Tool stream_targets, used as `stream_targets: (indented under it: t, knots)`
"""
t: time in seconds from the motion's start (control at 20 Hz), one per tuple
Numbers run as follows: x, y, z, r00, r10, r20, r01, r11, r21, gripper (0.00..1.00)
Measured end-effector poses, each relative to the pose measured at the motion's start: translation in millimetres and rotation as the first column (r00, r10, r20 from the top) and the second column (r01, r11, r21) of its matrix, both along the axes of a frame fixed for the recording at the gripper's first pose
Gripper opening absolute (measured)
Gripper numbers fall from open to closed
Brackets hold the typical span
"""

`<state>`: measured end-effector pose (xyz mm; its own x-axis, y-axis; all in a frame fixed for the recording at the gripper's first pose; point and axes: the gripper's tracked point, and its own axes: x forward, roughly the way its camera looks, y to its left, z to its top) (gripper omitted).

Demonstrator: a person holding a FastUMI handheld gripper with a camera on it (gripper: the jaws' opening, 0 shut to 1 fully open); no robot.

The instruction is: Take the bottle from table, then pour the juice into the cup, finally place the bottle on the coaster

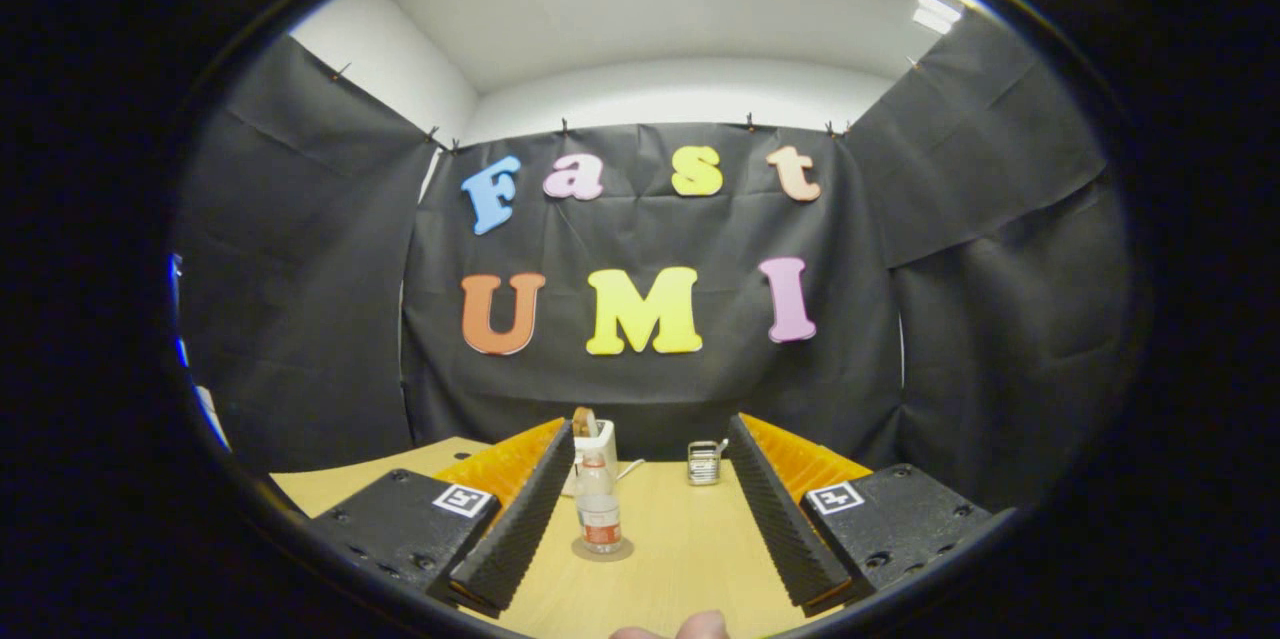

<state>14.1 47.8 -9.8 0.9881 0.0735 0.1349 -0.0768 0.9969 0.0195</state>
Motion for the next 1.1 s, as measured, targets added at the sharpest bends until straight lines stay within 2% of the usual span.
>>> stream_targets:
  t: [0.1, 0.25, 0.6, 0.8, 1.0, 1.1]
  knots:
    - [-18.5, -9.3, 8.3, 0.999, -0.032, 0.033, 0.032, 1.000, 0.002, 0.98]
    - [-32.6, -11.3, 2.2, 0.999, -0.042, 0.012, 0.042, 0.999, 0.028, 0.98]
    - [-50.7, -29.6, -17.3, 0.994, -0.103, -0.020, 0.102, 0.994, -0.045, 0.99]
    - [-58.7, -12.2, -18.5, 0.997, -0.064, -0.045, 0.062, 0.997, -0.054, 0.99]
    - [-55.9, -9.4, -15.8, 0.996, -0.081, -0.031, 0.079, 0.995, -0.058, 0.99]
    - [-56.1, 0.2, -20.1, 0.997, -0.065, -0.039, 0.063, 0.996, -0.060, 0.99]
